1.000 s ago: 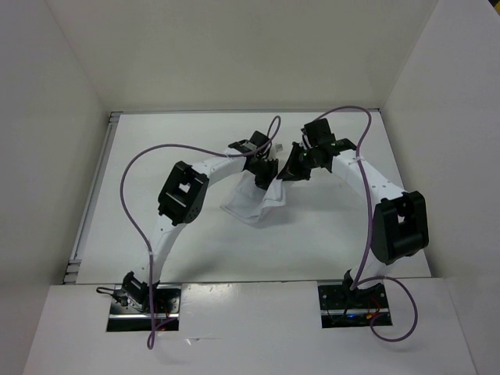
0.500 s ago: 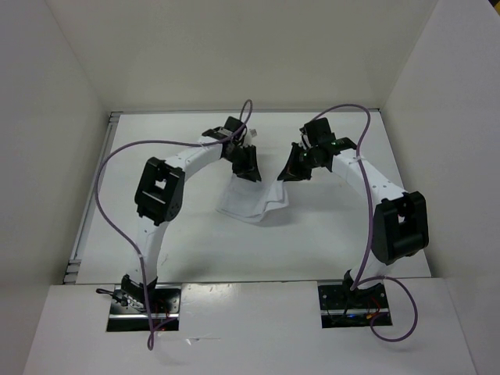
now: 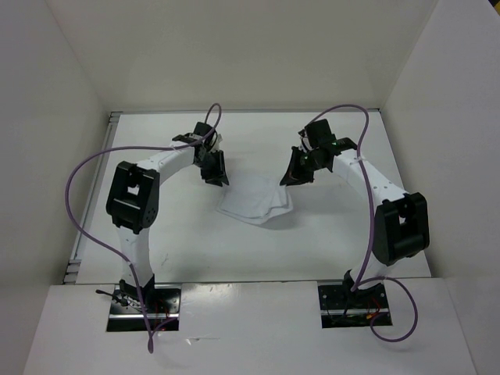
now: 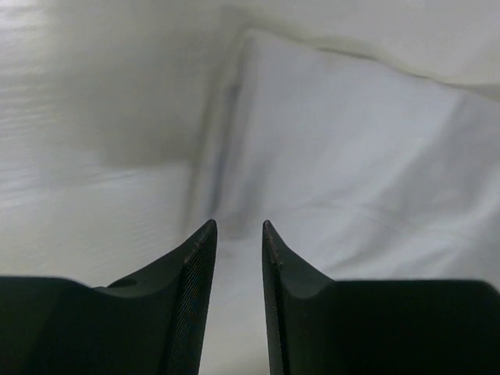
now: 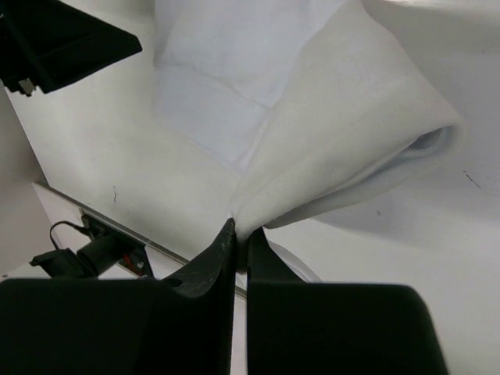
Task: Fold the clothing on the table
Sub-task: Fold the skirt
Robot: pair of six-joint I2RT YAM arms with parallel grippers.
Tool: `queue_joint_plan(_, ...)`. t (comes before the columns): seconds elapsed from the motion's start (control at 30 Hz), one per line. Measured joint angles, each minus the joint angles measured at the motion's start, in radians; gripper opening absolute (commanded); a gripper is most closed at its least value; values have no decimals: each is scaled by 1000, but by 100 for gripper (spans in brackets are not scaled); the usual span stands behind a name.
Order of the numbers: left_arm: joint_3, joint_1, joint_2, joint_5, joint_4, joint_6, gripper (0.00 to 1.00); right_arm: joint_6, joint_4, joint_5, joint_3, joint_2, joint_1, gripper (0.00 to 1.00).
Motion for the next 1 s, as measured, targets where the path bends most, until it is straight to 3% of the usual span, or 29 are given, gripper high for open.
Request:
queue_joint_plan(0.3,-114,19,0,-55,16,2,37,-42,-40,-4,18,31,0,0)
queue_joint_plan(1.0,-201,-35,-12,76,113,-29,36,-26,-15,-111,253,332,147,0)
